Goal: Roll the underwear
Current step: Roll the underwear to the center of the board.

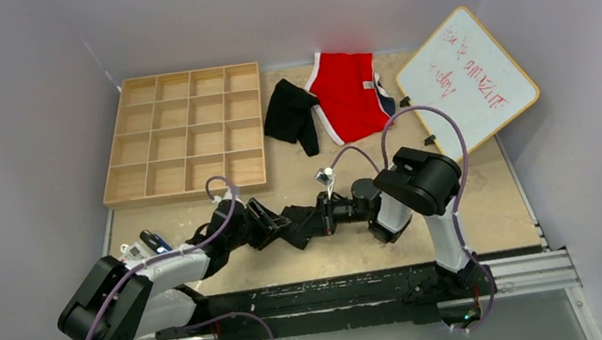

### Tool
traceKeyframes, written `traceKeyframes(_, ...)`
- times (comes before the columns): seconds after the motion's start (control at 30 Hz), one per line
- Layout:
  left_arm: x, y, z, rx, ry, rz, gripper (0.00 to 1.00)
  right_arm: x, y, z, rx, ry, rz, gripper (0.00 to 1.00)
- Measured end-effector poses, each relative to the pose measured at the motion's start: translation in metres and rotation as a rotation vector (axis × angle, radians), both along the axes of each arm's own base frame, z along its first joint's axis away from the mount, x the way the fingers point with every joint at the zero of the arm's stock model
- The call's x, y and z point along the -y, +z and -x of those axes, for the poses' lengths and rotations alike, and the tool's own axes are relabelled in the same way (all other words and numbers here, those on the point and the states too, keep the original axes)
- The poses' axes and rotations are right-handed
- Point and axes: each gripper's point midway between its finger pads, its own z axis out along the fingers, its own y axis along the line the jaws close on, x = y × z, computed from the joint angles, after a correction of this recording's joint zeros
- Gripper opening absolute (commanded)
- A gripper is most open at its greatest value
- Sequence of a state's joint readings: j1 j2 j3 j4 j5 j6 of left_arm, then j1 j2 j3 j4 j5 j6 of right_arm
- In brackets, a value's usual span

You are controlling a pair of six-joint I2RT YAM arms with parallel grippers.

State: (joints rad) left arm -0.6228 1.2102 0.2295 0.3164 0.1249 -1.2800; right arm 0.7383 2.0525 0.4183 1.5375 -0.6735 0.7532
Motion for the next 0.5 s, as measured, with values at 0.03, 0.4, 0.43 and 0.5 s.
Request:
traceKeyframes(0.03, 0.000, -0.002, 0.000, -0.001, -0.002, -0.004, 0.40, 0.000, 0.000, 0.000, -0.006, -0.002, -0.003, 0.17)
traceKeyframes(0.4, 0.011, -0.005, -0.006, -0.005, -0.045, -0.051, 0.27, 0.010, 0.007, -0.003, 0.012, -0.027, 0.102, 0.50)
traceKeyframes(0.43, 0.011, -0.005, -0.006, -0.007, -0.047, -0.055, 0.27, 0.011, 0.008, -0.004, 0.027, -0.028, 0.125, 0.52)
traceKeyframes(0.5, 0.011, -0.006, -0.006, -0.012, -0.046, -0.068, 0.27, 0.013, 0.012, -0.006, 0.060, -0.025, 0.176, 0.54)
